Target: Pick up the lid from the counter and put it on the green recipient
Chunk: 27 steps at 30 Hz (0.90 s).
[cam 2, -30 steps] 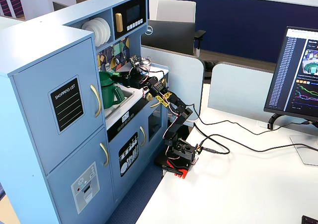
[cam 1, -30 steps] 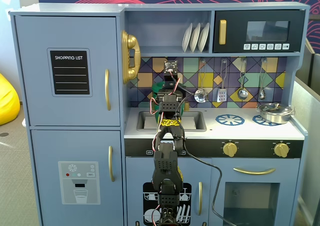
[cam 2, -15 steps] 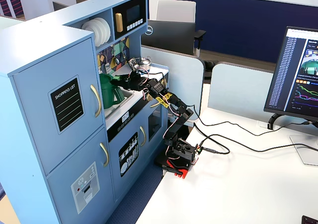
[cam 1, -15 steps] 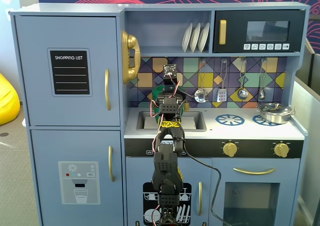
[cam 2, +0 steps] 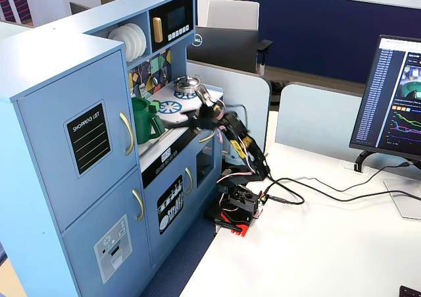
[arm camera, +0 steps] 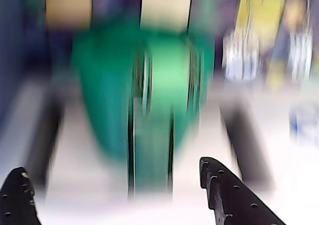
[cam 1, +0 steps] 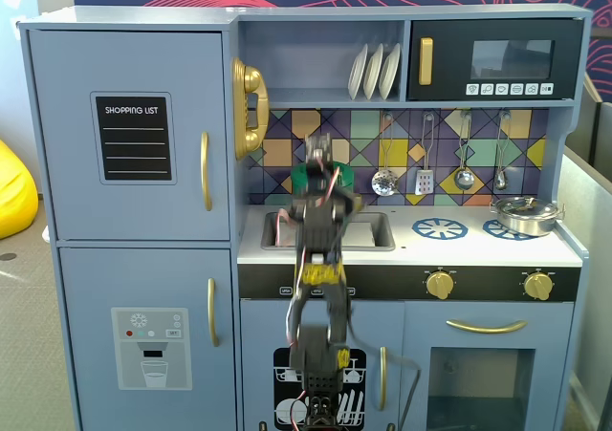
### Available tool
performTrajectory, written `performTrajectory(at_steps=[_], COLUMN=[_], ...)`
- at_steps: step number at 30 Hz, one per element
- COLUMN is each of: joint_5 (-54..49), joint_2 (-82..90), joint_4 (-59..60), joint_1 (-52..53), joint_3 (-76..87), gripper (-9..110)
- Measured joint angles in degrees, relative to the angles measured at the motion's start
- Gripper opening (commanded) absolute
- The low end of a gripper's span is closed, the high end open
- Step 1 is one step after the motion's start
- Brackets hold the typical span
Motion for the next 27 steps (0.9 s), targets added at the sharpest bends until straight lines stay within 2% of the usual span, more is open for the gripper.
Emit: performTrajectory(at_steps=[6,11,13,16,22,27], joint_5=[0.00,1.76,2.55,3.52,9.23,12.74], joint_2=[15.47,14.68,14.68,16.52,23.99,27.25], joint_4=[3.08,-6.06,-7.29,-3.08,13.89,17.14], joint_1=[1.58,-0.97,-3.34,-4.13,-4.92,-5.45], joint_3=[28.56,52.21,59.06,64.78,68.91,68.73], gripper=[17,1,0,1,2,2])
